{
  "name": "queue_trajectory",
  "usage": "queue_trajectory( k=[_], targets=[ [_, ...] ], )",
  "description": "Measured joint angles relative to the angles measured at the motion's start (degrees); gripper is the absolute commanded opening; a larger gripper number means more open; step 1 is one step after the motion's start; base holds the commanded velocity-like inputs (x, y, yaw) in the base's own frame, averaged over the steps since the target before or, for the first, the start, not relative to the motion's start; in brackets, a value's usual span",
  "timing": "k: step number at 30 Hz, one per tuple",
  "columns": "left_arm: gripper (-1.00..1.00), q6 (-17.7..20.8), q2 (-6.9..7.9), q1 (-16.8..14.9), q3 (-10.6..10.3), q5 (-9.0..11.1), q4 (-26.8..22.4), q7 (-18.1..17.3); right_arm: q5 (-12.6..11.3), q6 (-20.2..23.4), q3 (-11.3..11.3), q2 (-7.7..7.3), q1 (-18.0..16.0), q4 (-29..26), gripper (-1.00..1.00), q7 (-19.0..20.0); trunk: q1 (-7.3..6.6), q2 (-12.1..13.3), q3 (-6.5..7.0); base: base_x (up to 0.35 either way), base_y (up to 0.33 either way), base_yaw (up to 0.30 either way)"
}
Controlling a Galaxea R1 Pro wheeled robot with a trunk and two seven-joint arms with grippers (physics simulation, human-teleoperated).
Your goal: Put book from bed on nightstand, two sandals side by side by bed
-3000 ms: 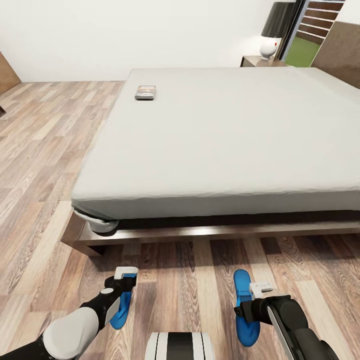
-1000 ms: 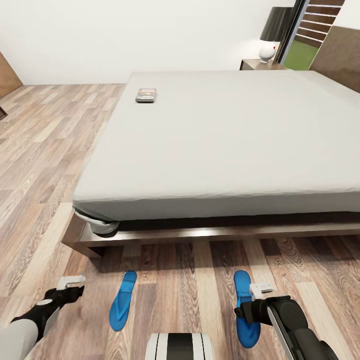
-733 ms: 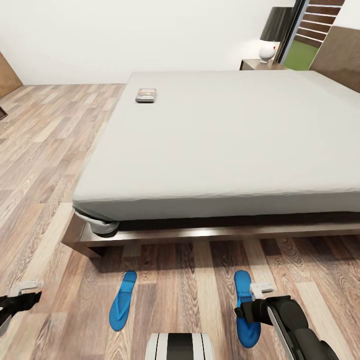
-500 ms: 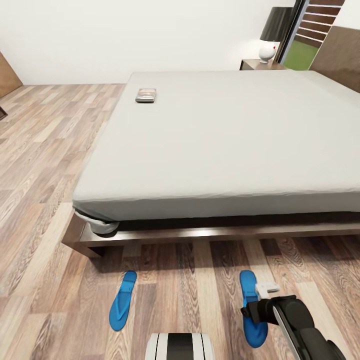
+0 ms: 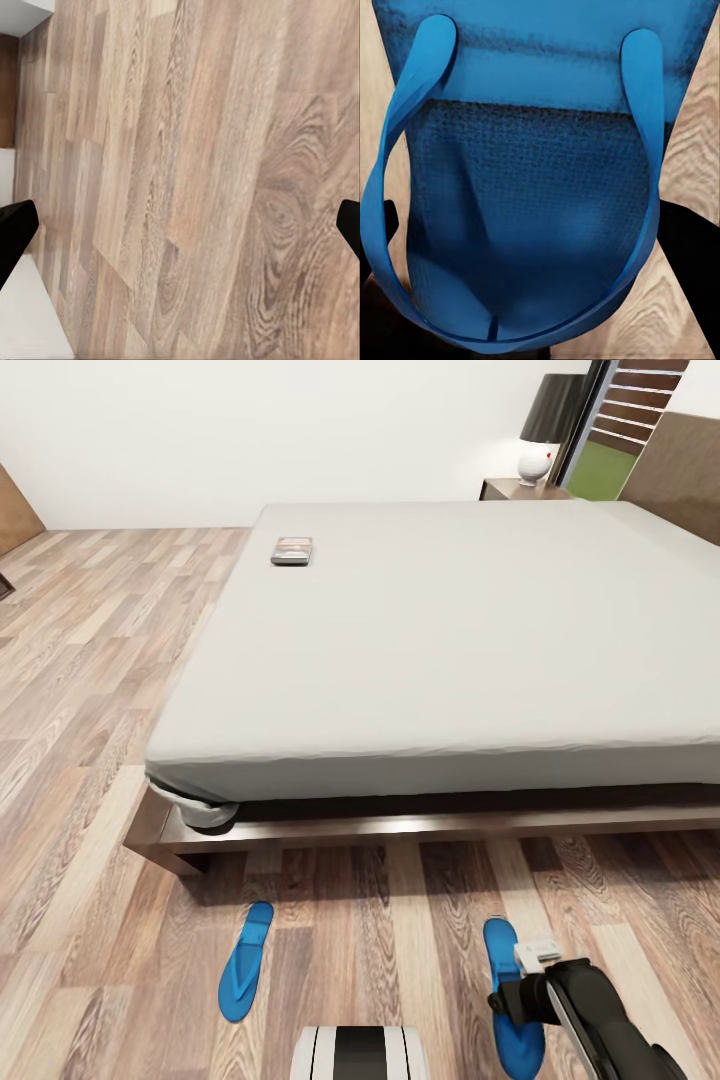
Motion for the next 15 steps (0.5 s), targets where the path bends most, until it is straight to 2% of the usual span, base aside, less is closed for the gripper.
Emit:
queue_trajectory(
  k=[5, 12, 15],
  targets=[
    [1.0, -0.1, 0.01, 0.2, 0.0, 0.0, 0.0, 1.3, 0.0, 0.0, 0.2, 0.0, -0.2, 2.2, -1.0, -0.1, 0.0, 0.0, 0.0, 0.0, 0.024, 0.0],
    [1.0, -0.1, 0.02, 0.3, 0.0, 0.0, -0.1, 1.8, 0.0, 0.0, 0.3, -0.06, -0.2, 2.7, -1.0, -0.1, 0.0, 0.0, 0.0, 0.0, 0.117, 0.0],
    [1.0, -0.2, -0.04, 0.3, 0.0, 0.0, -0.1, 2.2, 0.0, -1.4, 0.3, -0.09, -0.2, 2.7, -1.0, -0.1, 0.0, 0.0, 0.0, 0.0, 0.052, 0.0]
  ],
)
